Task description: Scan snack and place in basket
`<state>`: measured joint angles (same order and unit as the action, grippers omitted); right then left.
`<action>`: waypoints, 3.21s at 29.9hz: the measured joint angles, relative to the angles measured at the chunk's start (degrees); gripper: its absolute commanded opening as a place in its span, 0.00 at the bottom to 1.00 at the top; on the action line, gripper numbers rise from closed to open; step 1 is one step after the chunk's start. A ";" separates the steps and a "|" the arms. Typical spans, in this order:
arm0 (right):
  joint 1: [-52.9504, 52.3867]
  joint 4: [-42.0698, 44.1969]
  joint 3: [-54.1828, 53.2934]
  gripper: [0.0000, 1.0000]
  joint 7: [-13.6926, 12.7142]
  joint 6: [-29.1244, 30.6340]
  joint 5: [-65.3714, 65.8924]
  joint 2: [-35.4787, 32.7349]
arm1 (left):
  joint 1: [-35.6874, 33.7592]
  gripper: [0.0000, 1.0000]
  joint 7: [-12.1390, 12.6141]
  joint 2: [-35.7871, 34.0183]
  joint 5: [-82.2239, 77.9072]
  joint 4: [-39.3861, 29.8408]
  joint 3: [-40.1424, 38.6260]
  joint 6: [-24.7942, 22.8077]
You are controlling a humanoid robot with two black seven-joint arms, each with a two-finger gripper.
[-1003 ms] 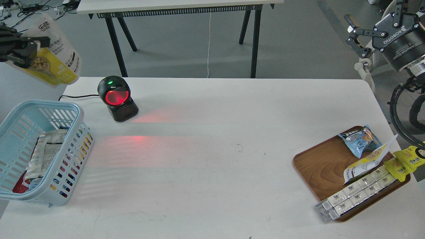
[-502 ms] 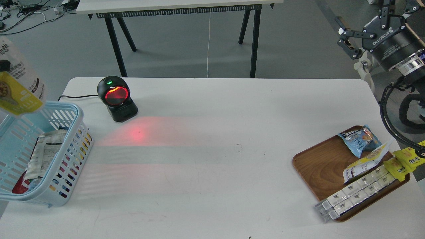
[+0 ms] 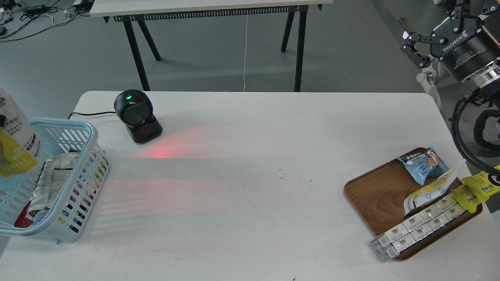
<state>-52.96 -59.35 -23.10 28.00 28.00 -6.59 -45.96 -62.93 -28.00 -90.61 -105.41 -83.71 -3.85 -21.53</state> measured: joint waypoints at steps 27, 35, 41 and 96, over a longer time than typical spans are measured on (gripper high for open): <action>-0.03 -0.14 -0.01 0.96 0.00 0.00 0.00 -0.08 | 0.44 0.19 0.00 6.34 4.14 1.19 6.83 -0.04; 0.13 -0.16 -0.01 0.96 0.00 0.00 0.00 -0.09 | 0.46 0.47 0.01 7.09 4.10 2.48 6.87 -0.09; 0.21 -0.16 -0.01 0.96 0.00 0.00 0.00 -0.10 | 0.46 0.68 0.01 7.30 5.16 2.50 6.85 -0.09; 1.95 -0.11 2.13 0.98 0.00 0.00 13.60 0.53 | 0.38 0.96 0.01 40.92 83.30 18.34 -14.07 0.61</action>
<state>-51.01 -59.46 -20.97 28.00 28.00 7.01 -45.43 -62.55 -27.99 -49.69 -22.11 -65.37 -17.92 -20.92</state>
